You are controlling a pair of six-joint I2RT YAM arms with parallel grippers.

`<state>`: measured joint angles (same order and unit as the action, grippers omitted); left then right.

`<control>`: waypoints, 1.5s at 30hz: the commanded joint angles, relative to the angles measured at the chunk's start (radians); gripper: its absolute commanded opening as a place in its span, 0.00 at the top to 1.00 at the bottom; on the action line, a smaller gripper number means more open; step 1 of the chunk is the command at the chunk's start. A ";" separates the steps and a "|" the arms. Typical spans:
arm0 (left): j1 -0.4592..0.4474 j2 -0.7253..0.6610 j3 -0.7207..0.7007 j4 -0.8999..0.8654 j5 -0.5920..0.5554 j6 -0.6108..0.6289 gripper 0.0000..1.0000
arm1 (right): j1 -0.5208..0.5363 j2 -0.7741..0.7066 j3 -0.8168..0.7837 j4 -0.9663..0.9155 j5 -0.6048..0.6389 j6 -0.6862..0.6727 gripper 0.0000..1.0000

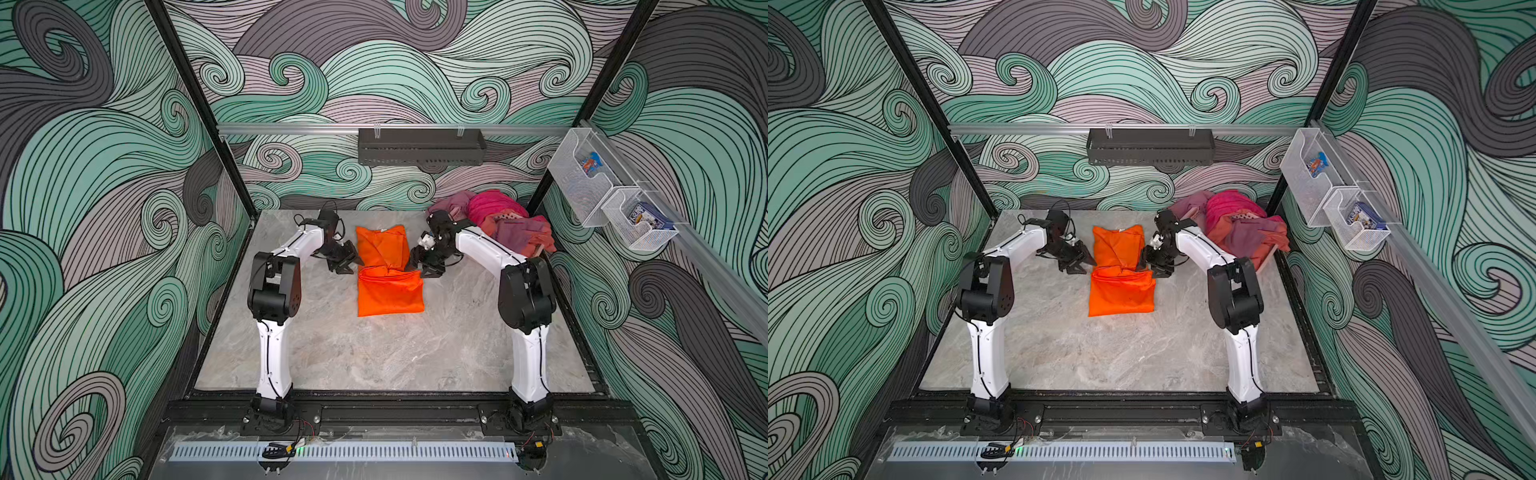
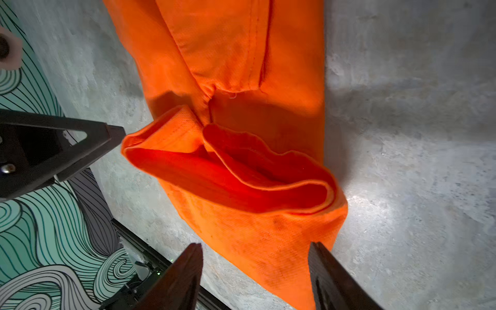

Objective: Fold and stack t-shirts
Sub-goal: Fold the T-shirt, then smooth out the T-shirt at the center of the board.

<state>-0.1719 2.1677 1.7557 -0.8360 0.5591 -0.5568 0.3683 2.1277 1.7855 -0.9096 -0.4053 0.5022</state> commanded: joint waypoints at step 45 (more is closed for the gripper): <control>-0.037 -0.192 -0.247 0.317 0.177 -0.081 0.98 | 0.008 0.353 0.313 0.086 -0.046 -0.041 1.00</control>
<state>-0.2005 1.9602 1.4761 -0.5201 0.7086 -0.6376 0.3843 2.4535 2.0777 -0.8116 -0.4191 0.4545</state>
